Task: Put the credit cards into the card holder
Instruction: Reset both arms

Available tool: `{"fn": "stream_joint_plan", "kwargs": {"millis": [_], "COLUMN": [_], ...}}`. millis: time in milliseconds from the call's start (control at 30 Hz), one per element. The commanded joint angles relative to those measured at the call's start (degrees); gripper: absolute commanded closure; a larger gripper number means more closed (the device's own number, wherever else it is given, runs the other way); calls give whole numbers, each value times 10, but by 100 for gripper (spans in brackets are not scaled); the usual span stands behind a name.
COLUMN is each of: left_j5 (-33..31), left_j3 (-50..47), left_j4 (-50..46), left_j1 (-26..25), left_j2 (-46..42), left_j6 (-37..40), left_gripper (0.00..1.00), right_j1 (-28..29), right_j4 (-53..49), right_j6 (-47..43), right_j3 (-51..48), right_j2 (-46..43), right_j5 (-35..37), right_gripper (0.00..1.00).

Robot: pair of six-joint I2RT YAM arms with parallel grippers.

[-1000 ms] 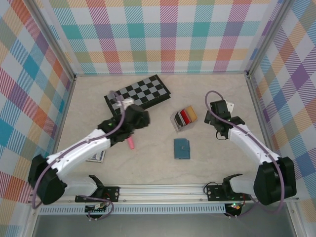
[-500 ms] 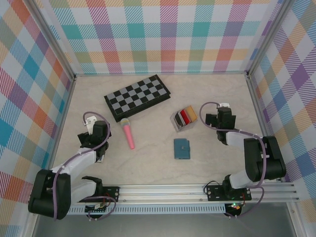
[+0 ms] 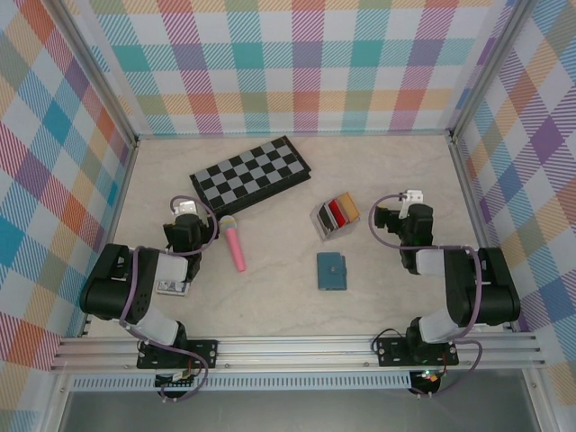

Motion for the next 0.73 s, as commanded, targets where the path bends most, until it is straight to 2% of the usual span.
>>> {"fn": "stream_joint_plan", "kwargs": {"millis": [0, 700], "left_j5": [28, 27], "left_j3": [10, 7], "left_j4": [41, 51], "left_j1": [18, 16], "left_j2": [-4, -2], "left_j6": [5, 10], "left_gripper": [0, 0], "right_j1": [-4, -4], "right_j4": [54, 49], "right_j6": [8, 9], "right_j3": [-9, -7], "right_j2": [10, 7], "right_j5": [-16, -15], "right_gripper": [0, 0]}}
